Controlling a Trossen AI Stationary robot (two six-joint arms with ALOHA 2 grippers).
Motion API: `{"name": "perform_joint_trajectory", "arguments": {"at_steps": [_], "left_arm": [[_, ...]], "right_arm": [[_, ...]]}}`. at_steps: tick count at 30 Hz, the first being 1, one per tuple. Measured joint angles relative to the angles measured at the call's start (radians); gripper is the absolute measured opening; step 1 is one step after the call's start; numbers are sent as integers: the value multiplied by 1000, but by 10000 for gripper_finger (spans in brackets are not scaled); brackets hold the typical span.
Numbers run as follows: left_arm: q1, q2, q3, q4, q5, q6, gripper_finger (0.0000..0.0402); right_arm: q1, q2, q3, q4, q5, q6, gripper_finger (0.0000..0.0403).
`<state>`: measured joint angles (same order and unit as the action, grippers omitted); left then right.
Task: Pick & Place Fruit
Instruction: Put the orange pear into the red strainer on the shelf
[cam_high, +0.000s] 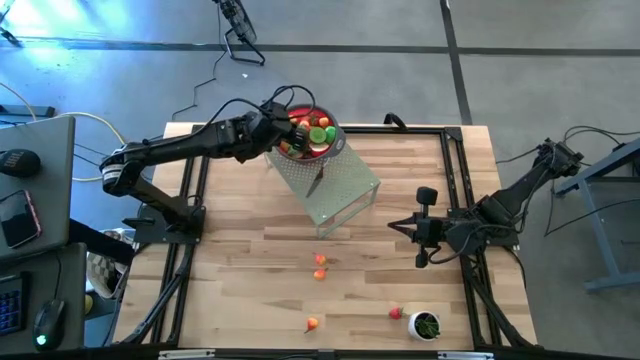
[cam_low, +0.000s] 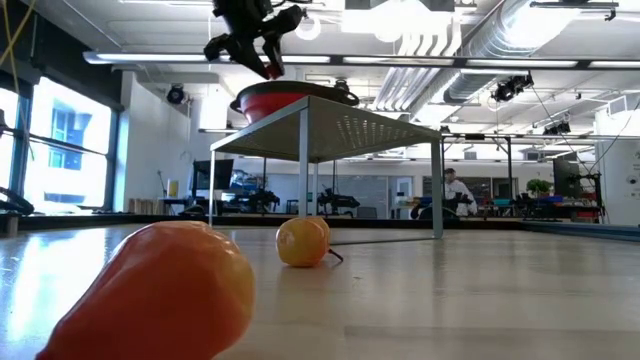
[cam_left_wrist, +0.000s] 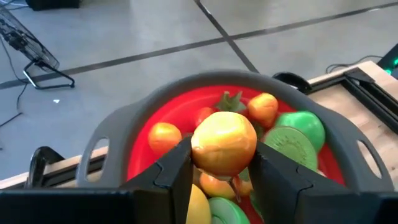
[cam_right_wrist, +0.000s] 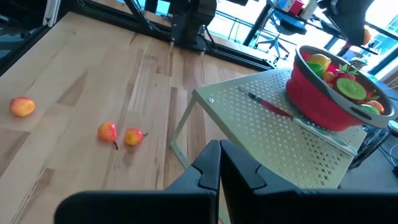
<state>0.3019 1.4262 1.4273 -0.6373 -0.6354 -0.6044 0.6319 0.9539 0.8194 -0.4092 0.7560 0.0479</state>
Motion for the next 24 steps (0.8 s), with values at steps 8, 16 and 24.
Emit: {"name": "perform_joint_trajectory", "arguments": {"at_steps": [8,16,24], "left_arm": [[20,12,1,2,44,2,193],[19,6,1,8,79,-27,211],[-28,2,0,9,126,65,208]], "right_arm": [[0,0,0,-6,0,0,3],[0,0,0,-6,0,0,2],[0,0,0,-5,4,0,2]]}}
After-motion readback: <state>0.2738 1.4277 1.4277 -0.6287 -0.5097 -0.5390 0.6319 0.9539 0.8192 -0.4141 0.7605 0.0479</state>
